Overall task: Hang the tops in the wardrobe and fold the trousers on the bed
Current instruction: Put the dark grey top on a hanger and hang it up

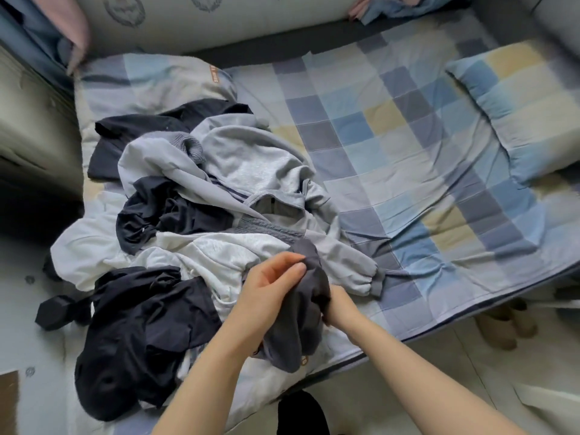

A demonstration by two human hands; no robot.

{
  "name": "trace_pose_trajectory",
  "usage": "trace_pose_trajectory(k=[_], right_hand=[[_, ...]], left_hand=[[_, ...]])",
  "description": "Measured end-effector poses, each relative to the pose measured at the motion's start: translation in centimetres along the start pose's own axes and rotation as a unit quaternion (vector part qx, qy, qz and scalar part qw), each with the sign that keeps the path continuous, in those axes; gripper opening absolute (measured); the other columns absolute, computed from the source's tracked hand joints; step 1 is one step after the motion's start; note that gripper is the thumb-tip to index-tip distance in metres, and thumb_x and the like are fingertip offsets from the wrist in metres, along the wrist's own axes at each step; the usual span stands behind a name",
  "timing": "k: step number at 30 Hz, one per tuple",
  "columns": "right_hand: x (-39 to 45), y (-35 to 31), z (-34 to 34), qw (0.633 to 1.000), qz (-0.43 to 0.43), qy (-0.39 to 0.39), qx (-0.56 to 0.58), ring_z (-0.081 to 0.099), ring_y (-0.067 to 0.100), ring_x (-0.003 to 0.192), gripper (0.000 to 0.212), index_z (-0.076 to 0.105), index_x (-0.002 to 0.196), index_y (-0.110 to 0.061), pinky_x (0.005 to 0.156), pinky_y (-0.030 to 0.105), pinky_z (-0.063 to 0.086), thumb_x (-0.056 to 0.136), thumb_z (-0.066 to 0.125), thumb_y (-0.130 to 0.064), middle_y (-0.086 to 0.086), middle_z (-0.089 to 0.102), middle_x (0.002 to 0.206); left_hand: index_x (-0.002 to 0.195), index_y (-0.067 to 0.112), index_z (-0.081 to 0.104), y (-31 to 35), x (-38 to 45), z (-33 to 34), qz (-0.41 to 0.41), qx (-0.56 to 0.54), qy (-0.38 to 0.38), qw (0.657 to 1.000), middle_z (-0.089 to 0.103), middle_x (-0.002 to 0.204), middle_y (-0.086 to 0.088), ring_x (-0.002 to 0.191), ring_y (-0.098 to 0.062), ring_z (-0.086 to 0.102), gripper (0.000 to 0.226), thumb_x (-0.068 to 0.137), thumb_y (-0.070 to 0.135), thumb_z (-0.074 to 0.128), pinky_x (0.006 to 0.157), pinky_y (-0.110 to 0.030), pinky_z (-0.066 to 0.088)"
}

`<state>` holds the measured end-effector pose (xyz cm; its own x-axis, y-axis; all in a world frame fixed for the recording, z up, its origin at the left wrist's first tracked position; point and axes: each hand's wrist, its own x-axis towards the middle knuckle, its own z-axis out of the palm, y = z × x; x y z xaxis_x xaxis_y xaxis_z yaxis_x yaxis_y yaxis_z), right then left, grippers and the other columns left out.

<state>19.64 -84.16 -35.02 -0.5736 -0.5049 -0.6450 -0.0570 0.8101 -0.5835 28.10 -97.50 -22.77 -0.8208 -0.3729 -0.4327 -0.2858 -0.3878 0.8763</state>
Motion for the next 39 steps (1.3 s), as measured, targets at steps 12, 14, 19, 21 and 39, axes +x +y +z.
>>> trace_pose_trajectory(k=[12, 14, 19, 21, 39], right_hand=[[-20.7, 1.1, -17.3, 0.948, -0.091, 0.189, 0.24, 0.052, -0.003, 0.062, 0.026, 0.061, 0.074, -0.021, 0.058, 0.011, 0.039, 0.098, 0.052, -0.014, -0.013, 0.061, 0.063], [-24.1, 0.9, -19.0, 0.922, -0.106, 0.217, 0.301, 0.061, 0.008, 0.075, 0.02, 0.065, 0.083, -0.014, 0.07, 0.022, 0.048, 0.098, 0.052, -0.016, 0.005, 0.069, 0.079], [-30.6, 1.5, -22.4, 0.777, -0.083, 0.342, 0.522, 0.069, 0.017, 0.077, 0.023, 0.067, 0.085, -0.014, 0.063, 0.026, 0.056, 0.098, 0.049, -0.011, 0.004, 0.074, 0.081], [-33.1, 2.6, -24.1, 0.702, -0.062, 0.384, 0.597, 0.071, 0.019, 0.072, 0.019, 0.068, 0.09, -0.013, 0.058, 0.027, 0.055, 0.098, 0.05, -0.013, 0.005, 0.074, 0.079], [-59.6, 22.4, -28.0, 0.544, -0.056, 0.6, 0.584, 0.068, 0.022, 0.1, 0.019, 0.069, 0.107, -0.008, 0.087, 0.032, 0.055, 0.094, 0.059, -0.019, 0.011, 0.072, 0.105]], left_hand=[[0.079, 0.038, 0.075, 7.2, -3.9, 4.9, 0.149, 0.163, 0.135, 0.966, 0.072, 0.077, 0.011, 0.073, -0.001, 0.062, 0.032, 0.091, 0.011, 0.064, 0.065, -0.009, 0.047], [0.088, 0.036, 0.074, 7.3, -4.6, 7.5, 0.137, 0.162, 0.11, 0.971, 0.073, 0.087, 0.008, 0.078, -0.003, 0.063, 0.036, 0.09, 0.002, 0.061, 0.069, -0.007, 0.046], [0.132, 0.012, 0.055, 5.0, -7.2, 16.4, 0.033, 0.28, -0.038, 0.959, 0.06, 0.126, -0.003, 0.109, -0.018, 0.058, 0.046, 0.088, 0.002, 0.067, 0.09, -0.027, 0.048], [0.126, 0.005, 0.057, 3.4, -9.1, 20.2, -0.02, 0.327, -0.105, 0.939, 0.062, 0.118, -0.006, 0.097, -0.017, 0.061, 0.034, 0.094, 0.013, 0.063, 0.075, -0.019, 0.049], [0.081, 0.011, 0.069, -5.1, -23.1, 48.5, -0.024, 0.293, -0.405, 0.866, 0.069, 0.071, -0.005, 0.07, -0.018, 0.063, 0.008, 0.082, 0.007, 0.076, 0.066, -0.027, 0.05]])
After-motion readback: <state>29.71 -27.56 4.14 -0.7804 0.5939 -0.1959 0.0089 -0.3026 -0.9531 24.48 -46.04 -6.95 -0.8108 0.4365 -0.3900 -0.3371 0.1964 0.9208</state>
